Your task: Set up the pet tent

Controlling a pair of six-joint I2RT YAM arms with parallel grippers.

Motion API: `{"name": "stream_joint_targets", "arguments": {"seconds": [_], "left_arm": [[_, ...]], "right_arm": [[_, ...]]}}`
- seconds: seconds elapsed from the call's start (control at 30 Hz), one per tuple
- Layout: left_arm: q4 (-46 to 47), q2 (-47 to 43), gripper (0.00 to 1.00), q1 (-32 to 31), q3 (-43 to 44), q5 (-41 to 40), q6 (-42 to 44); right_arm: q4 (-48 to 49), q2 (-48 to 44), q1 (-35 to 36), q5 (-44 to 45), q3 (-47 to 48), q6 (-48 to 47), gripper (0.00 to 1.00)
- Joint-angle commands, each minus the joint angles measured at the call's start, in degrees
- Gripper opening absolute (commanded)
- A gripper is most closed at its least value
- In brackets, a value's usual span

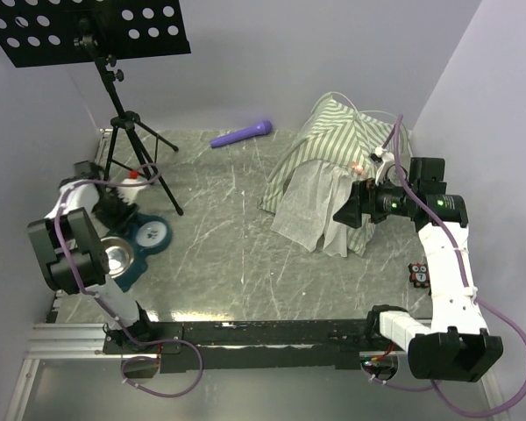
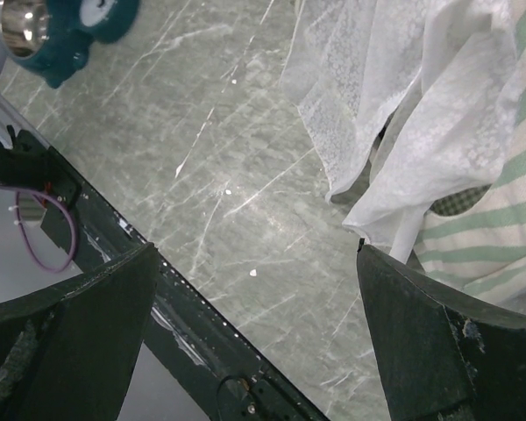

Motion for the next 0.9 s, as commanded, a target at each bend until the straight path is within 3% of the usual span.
{"name": "stream_joint_targets", "arguments": {"seconds": [0.0, 0.13, 0.2, 0.27, 0.4, 0.47, 0.63, 0.87], "left_arm": [[0.8, -2.1, 0.58, 8.9, -0.8, -6.1, 6.9], [-0.6, -2.9, 0.73, 11.9, 3.7, -3.4, 3.3], [-1.7, -4.0, 0.81, 11.3, 8.9, 0.8, -3.2], [-5.0, -4.5, 0.99, 9.1, 16.1, 5.1, -9.4], [-9.5, -5.1, 1.0, 2.7, 28.9, 10.9, -23.6], [-5.5, -7.1, 1.0, -0.8, 30.9, 9.5, -33.9], [3.9, -16.1, 1.0, -13.6, 22.0, -1.2, -48.0], [14.4, -28.4, 1.0, -26.4, -5.9, -9.4, -51.1]], "right_arm": [[0.9, -2.3, 0.4, 0.6, -1.6, -0.4, 1.0], [1.2, -2.6, 0.4, 0.3, -2.3, -0.3, 1.0], [1.4, -2.5, 0.4, 0.2, -2.2, -0.3, 1.0], [1.8, -2.5, 0.4, 0.1, -1.6, -0.4, 1.0], [2.0, -3.4, 0.5, -0.5, -0.2, -1.0, 1.0], [2.4, -4.9, 0.6, -0.4, -0.4, -1.1, 1.0], [2.4, -10.2, 1.4, 2.4, -5.3, -1.7, 1.0], [6.0, -18.4, 2.1, 10.6, -17.7, -2.8, 1.0]]}}
